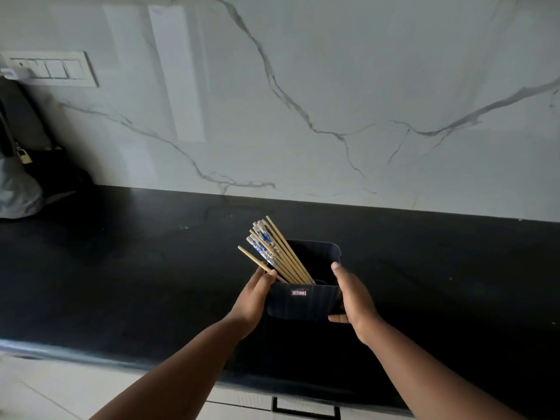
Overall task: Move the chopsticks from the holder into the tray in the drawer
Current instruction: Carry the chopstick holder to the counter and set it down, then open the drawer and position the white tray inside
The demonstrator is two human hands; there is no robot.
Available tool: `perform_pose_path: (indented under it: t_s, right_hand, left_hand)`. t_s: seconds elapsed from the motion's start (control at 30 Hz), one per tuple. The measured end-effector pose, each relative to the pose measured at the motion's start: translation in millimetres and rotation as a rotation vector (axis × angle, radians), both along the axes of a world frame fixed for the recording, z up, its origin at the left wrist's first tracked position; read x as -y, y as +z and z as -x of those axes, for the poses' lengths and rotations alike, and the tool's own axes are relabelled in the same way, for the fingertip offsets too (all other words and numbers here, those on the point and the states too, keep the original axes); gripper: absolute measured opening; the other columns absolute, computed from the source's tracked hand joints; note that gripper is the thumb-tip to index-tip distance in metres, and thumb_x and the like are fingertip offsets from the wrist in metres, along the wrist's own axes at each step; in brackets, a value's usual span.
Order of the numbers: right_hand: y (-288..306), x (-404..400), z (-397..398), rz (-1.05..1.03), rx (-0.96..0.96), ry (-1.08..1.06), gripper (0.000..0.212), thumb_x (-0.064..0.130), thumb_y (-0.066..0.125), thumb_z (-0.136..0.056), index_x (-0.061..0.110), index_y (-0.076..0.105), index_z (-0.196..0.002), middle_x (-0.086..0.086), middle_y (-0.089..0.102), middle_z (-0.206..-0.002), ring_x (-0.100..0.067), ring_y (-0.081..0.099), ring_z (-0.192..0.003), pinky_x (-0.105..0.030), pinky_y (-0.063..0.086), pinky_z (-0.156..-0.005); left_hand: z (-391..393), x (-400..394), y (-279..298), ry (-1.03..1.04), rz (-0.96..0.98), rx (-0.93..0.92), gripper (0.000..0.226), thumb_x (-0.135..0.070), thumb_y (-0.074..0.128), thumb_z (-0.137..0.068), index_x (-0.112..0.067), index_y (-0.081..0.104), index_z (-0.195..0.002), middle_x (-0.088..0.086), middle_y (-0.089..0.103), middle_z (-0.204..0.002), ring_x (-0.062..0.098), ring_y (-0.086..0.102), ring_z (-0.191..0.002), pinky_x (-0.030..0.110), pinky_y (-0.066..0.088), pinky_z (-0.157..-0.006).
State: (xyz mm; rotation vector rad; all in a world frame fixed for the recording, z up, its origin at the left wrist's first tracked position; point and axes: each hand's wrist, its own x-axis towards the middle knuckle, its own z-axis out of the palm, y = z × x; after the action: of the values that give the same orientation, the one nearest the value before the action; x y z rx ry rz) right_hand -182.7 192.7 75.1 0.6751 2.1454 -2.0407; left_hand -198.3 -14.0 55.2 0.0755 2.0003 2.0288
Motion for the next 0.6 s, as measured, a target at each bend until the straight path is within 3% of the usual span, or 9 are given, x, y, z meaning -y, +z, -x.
perform_pose_path:
  t_s: [0.07,0.13,0.2,0.3,0.4,0.5,0.6]
  right_hand:
    - [-7,-1,-9,0.076,-0.026,-0.03,0.07,0.082,0.043,-0.074,0.035,0.056,-0.123,0.003,0.057,-0.121,-0.024,0.056,-0.114,-0.044,0.059,-0.071]
    - [-15,-5,-20,0.138,-0.06,-0.086,0.084,0.083,0.038,-0.068,0.028,0.056,-0.129,-0.004,0.061,-0.123,-0.027,0.057,-0.115,-0.045,0.054,-0.077]
    - [-22,-10,-32,0.133,-0.102,-0.159,0.079,0.073,0.037,-0.08,0.018,0.055,-0.132,-0.011,0.058,-0.133,-0.033,0.055,-0.12,-0.043,0.05,-0.082]
    - [-33,-13,-52,0.035,-0.138,-0.249,0.052,0.047,0.042,-0.098,0.009,0.054,-0.132,-0.016,0.056,-0.134,-0.034,0.057,-0.117,-0.042,0.051,-0.086]
    - [-45,-4,-82,-0.173,-0.181,-0.273,0.032,0.029,0.047,-0.1,0.011,0.06,-0.125,-0.012,0.062,-0.128,-0.024,0.059,-0.11,-0.041,0.049,-0.094]
    - [-60,25,-122,-0.495,-0.264,-0.176,0.03,0.023,0.049,-0.099,0.017,0.06,-0.126,-0.005,0.06,-0.133,-0.023,0.053,-0.124,-0.032,0.041,-0.099]
    - [-88,61,-166,-1.029,-0.411,-0.106,0.039,0.026,0.052,-0.094,0.012,0.056,-0.13,-0.015,0.048,-0.142,-0.033,0.043,-0.132,-0.046,0.037,-0.102]
  left_hand:
    - [-5,13,-11,0.009,0.139,-0.025,0.076,-0.067,0.045,-0.082,-0.032,0.03,-0.148,-0.005,0.048,-0.143,0.008,0.047,-0.126,0.023,0.04,-0.099]
    - [-6,30,-24,0.03,0.478,-0.134,0.087,-0.08,0.03,-0.078,-0.036,0.015,-0.151,0.001,0.029,-0.156,0.019,0.022,-0.144,0.037,0.019,-0.117]
    - [-7,48,-35,0.011,0.891,-0.308,0.093,-0.083,0.009,-0.077,-0.029,0.005,-0.153,0.002,0.013,-0.161,0.018,-0.002,-0.148,0.038,-0.005,-0.119]
    - [-16,67,-47,-0.046,1.265,-0.408,0.103,-0.082,-0.011,-0.071,-0.019,-0.008,-0.152,0.0,-0.01,-0.16,0.018,-0.023,-0.143,0.039,-0.019,-0.115]
    - [-33,81,-59,-0.105,1.375,-0.397,0.099,-0.08,-0.012,-0.072,-0.019,-0.011,-0.151,0.001,-0.019,-0.159,0.019,-0.029,-0.14,0.043,-0.022,-0.114]
    - [-44,91,-67,-0.157,1.391,-0.448,0.088,-0.075,-0.004,-0.082,-0.021,-0.006,-0.152,0.0,-0.016,-0.16,0.019,-0.025,-0.143,0.043,-0.023,-0.113]
    - [-48,98,-70,-0.188,1.414,-0.54,0.088,-0.074,-0.006,-0.081,-0.023,-0.004,-0.152,0.0,-0.013,-0.16,0.02,-0.021,-0.145,0.041,-0.023,-0.113]
